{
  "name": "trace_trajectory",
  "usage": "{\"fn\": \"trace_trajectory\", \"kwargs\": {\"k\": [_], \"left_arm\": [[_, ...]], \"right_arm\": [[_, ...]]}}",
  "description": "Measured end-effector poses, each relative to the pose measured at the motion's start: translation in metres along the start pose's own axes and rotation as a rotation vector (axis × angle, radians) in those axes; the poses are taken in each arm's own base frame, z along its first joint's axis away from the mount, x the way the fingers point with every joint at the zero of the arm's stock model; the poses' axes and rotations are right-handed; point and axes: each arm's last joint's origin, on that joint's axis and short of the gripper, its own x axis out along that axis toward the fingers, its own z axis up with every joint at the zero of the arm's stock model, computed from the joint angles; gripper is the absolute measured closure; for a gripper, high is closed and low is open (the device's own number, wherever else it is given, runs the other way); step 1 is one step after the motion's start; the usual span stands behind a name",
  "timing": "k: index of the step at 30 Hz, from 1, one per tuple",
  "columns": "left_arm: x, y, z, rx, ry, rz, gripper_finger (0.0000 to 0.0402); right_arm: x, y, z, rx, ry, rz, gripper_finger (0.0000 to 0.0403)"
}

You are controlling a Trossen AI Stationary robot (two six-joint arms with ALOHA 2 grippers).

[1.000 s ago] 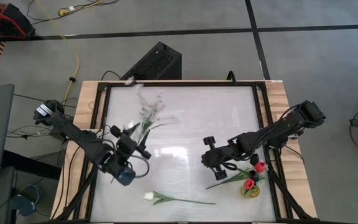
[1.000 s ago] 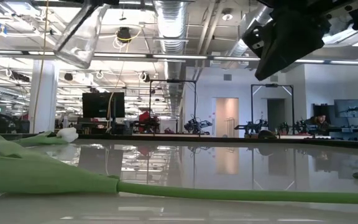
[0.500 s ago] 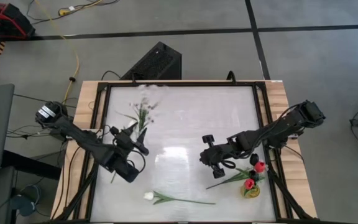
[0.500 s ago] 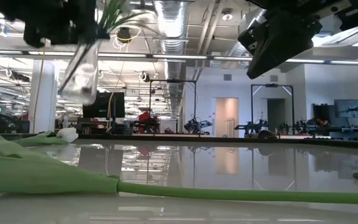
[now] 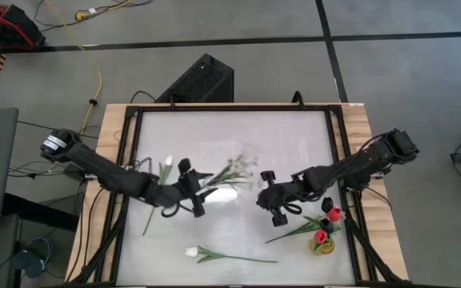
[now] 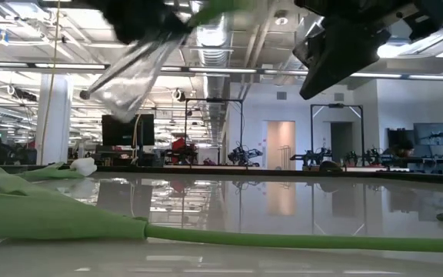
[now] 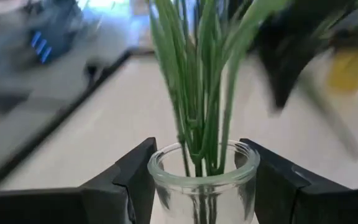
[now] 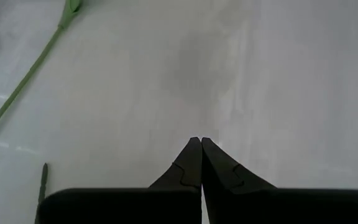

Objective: Sort flowers into vase by color
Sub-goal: Adjust the transparent vase

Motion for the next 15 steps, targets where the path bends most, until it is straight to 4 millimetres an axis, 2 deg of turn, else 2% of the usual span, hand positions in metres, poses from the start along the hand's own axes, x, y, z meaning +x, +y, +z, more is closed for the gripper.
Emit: {"fn": "trace_trajectory", "kwargs": {"k": [2, 4, 10, 15], "left_arm": [[0.0, 0.01, 0.007, 0.007, -0.108, -0.07, 0.0217], [-0.001, 0.022, 0.001, -0.002, -0.219, -0.138, 0.0217], [-0.017, 0.067, -0.05, -0.079, -0.502, -0.175, 0.0217], [-0.034, 0.082, -0.08, -0.048, -0.606, -0.227, 0.0217]], "right_arm": [[0.0, 0.0, 0.0, 0.02, 0.0, 0.001, 0.0376], [0.0, 0.003, 0.0, 0.022, 0.002, 0.007, 0.0376], [-0.002, 0.011, -0.001, -0.004, 0.001, 0.03, 0.0376], [-0.001, 0.009, 0.0, -0.018, -0.002, 0.024, 0.0376]]}}
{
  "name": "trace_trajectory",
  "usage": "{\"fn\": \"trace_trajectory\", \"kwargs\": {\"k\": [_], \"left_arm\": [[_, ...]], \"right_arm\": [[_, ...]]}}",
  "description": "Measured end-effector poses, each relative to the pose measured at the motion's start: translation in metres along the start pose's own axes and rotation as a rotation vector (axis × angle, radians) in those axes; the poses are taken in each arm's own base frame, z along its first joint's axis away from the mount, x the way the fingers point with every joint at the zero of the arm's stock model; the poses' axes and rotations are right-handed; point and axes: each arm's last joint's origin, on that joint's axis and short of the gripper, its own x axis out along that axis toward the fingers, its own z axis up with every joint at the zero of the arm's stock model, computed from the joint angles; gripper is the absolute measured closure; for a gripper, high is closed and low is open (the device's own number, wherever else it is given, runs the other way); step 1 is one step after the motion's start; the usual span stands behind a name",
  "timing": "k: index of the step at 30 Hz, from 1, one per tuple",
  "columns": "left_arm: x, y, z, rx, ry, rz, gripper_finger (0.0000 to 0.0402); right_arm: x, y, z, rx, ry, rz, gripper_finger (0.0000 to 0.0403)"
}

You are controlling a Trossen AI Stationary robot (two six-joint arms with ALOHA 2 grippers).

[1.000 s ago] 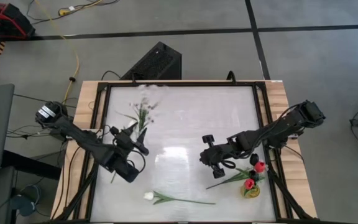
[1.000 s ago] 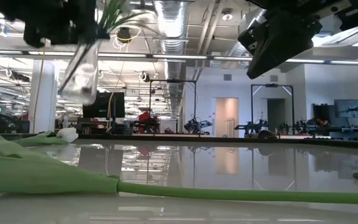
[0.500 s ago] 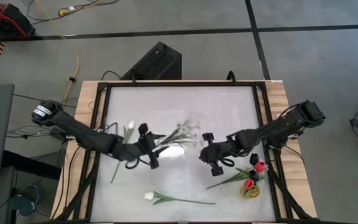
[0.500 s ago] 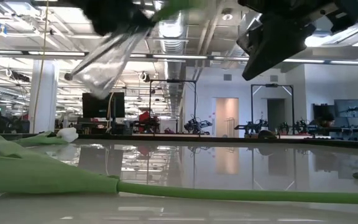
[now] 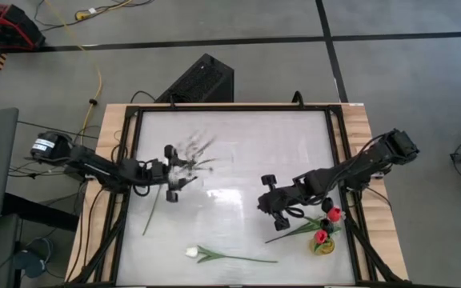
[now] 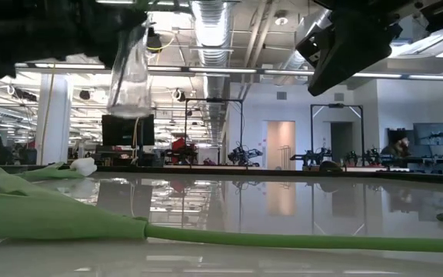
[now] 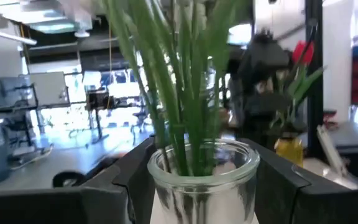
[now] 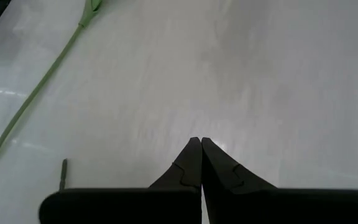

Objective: Sort flowers into vase by color
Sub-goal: Adjust the transparent vase

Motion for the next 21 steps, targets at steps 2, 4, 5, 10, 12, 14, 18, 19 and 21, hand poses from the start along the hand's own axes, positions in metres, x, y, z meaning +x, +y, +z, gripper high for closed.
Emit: {"fn": "trace_trajectory", "kwargs": {"k": [2, 4, 5, 10, 12, 14, 18, 19, 21], "left_arm": [[-0.006, 0.001, -0.006, 0.011, 0.031, 0.001, 0.0217], [-0.008, 0.001, -0.01, 0.02, 0.065, -0.004, 0.0217], [-0.008, 0.0, -0.012, 0.025, 0.084, -0.007, 0.0217], [-0.009, 0.0, -0.019, 0.058, 0.151, -0.01, 0.0217], [-0.011, 0.0, -0.023, 0.062, 0.163, -0.004, 0.0217], [-0.012, 0.0, -0.029, 0.07, 0.195, 0.006, 0.0217], [-0.013, -0.001, -0.036, 0.06, 0.196, 0.018, 0.0217], [-0.012, -0.001, -0.036, 0.057, 0.189, 0.019, 0.0215], [-0.011, -0.001, -0.039, 0.053, 0.172, 0.019, 0.021]], "right_arm": [[0.0, -0.003, 0.001, 0.007, -0.005, -0.007, 0.0376], [0.001, -0.006, 0.001, 0.016, -0.008, -0.015, 0.0376], [0.001, -0.008, 0.001, 0.019, -0.011, -0.019, 0.0376], [0.002, -0.014, 0.006, 0.036, -0.055, -0.034, 0.0376], [0.002, -0.017, 0.008, 0.044, -0.075, -0.039, 0.0376], [0.002, -0.018, 0.009, 0.048, -0.087, -0.041, 0.0376], [0.002, -0.019, 0.011, 0.051, -0.108, -0.044, 0.0376], [0.002, -0.02, 0.011, 0.05, -0.11, -0.047, 0.0376], [0.002, -0.02, 0.012, 0.051, -0.12, -0.047, 0.0376]]}}
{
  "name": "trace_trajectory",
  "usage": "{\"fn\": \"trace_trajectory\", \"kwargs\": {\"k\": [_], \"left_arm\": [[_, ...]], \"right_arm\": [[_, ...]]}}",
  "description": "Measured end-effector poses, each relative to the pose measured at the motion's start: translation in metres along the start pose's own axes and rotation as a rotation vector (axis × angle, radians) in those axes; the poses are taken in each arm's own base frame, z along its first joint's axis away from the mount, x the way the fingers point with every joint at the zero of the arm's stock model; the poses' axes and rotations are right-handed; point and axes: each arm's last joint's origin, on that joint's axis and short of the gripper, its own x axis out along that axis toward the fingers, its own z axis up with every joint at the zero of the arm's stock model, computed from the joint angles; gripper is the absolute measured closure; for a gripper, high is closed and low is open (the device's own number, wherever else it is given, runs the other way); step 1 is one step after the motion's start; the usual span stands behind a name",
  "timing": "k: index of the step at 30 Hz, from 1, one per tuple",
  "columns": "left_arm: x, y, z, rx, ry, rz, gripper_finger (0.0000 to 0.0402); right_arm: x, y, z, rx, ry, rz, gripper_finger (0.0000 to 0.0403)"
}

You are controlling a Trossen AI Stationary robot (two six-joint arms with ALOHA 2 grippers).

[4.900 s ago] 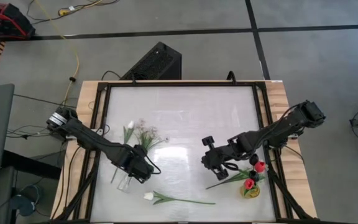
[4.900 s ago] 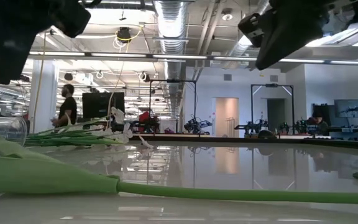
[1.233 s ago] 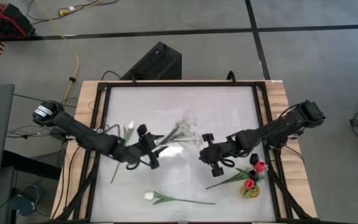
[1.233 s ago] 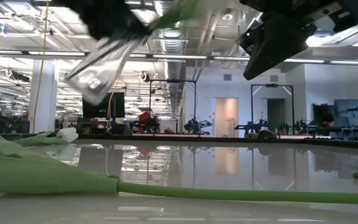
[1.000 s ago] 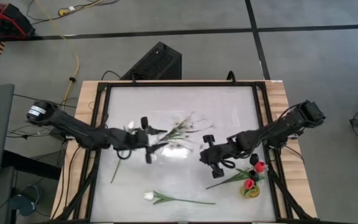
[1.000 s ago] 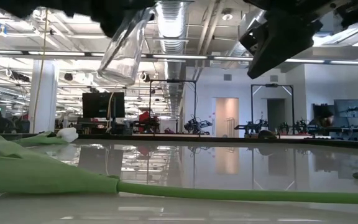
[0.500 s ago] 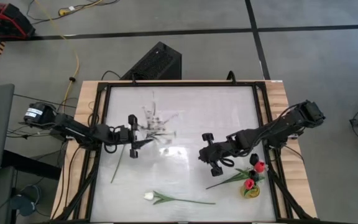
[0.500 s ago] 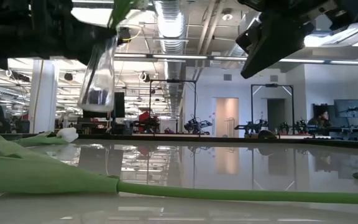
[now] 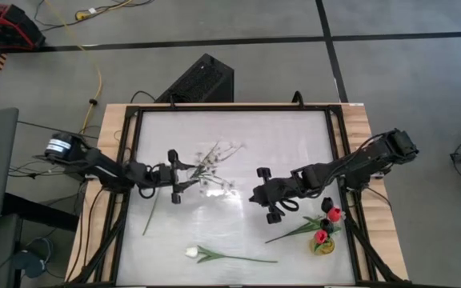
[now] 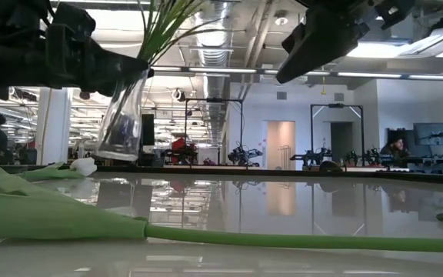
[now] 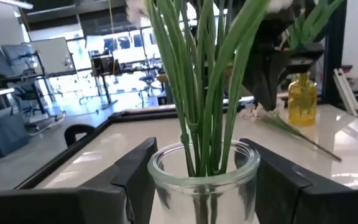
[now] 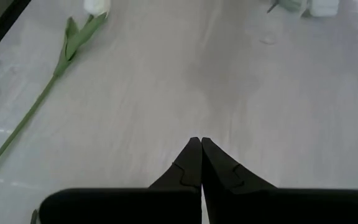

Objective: Sort flowers into vase by color
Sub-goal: Adjust the transparent vase

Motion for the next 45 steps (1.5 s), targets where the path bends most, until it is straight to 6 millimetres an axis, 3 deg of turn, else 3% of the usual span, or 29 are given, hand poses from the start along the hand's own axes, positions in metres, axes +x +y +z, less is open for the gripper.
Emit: {"fn": "trace_trajectory", "kwargs": {"k": [7, 31, 45], "left_arm": [[0.008, 0.001, -0.02, -0.013, 0.074, 0.007, 0.0213], [0.014, 0.001, -0.023, -0.053, 0.091, 0.038, 0.02], [0.012, -0.004, -0.029, -0.069, 0.162, 0.016, 0.0135]], "right_arm": [[0.0, 0.0, 0.001, 0.004, -0.014, 0.0, 0.0376], [0.0, 0.001, 0.0, 0.007, 0.0, 0.024, 0.0376], [0.0, 0.001, 0.0, 0.007, 0.0, 0.026, 0.0376]]}}
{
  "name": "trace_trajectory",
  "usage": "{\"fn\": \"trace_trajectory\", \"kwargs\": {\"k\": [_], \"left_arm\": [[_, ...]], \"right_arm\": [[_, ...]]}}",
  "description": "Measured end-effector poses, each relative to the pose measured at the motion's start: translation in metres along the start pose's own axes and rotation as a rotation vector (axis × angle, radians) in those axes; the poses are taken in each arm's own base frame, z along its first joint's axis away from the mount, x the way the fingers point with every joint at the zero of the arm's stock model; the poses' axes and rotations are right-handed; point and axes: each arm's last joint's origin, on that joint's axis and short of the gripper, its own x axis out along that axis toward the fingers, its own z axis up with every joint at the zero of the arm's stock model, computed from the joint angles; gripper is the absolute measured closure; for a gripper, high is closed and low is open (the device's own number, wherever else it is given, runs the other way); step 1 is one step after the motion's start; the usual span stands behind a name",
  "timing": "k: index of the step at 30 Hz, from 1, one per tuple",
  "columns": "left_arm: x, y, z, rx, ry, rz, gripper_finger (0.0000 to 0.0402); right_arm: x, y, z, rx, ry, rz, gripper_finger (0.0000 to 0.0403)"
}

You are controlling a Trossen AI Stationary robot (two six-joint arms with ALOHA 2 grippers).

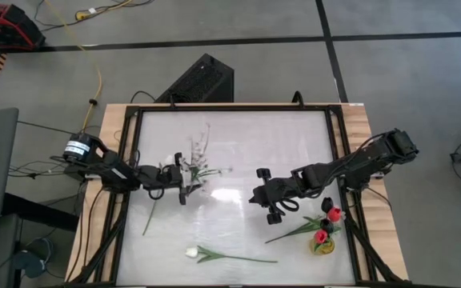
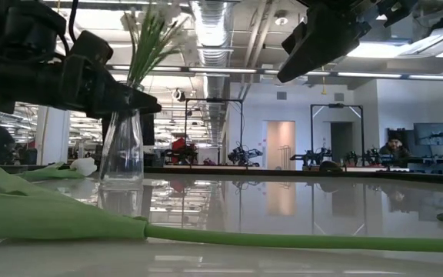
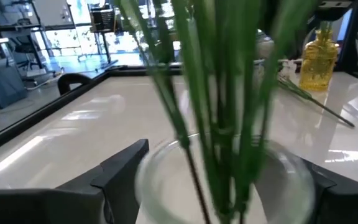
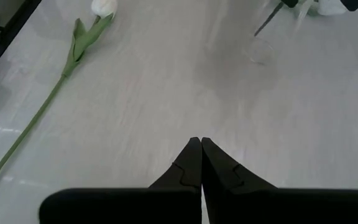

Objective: Sort flowers into vase by color
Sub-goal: Adjust the transparent vase

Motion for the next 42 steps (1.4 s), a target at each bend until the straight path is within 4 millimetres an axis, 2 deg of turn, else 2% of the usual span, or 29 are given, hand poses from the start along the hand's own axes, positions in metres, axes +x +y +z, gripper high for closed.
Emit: {"fn": "trace_trajectory", "kwargs": {"k": [12, 17, 24, 30, 37, 42], "left_arm": [[-0.004, -0.006, -0.001, 0.012, 0.003, -0.02, 0.0124], [-0.01, -0.003, -0.004, 0.012, 0.021, -0.003, 0.0124], [-0.021, -0.001, 0.003, -0.022, -0.004, -0.054, 0.0124], [-0.03, 0.003, 0.004, -0.054, 0.074, -0.022, 0.0124], [-0.029, 0.004, 0.022, -0.071, 0.175, -0.008, 0.0124], [-0.027, 0.0, 0.046, -0.115, 0.413, 0.014, 0.0124]], "right_arm": [[0.0, 0.001, 0.0, 0.0, 0.001, 0.018, 0.0376], [0.0, 0.001, 0.0, -0.002, 0.001, 0.027, 0.0376], [0.0, 0.002, -0.001, -0.003, 0.009, 0.027, 0.0376], [0.0, 0.003, -0.002, -0.007, 0.022, 0.03, 0.0376], [0.0, 0.003, -0.003, -0.008, 0.025, 0.032, 0.0376], [-0.001, 0.006, -0.003, -0.012, 0.027, 0.059, 0.0376]]}}
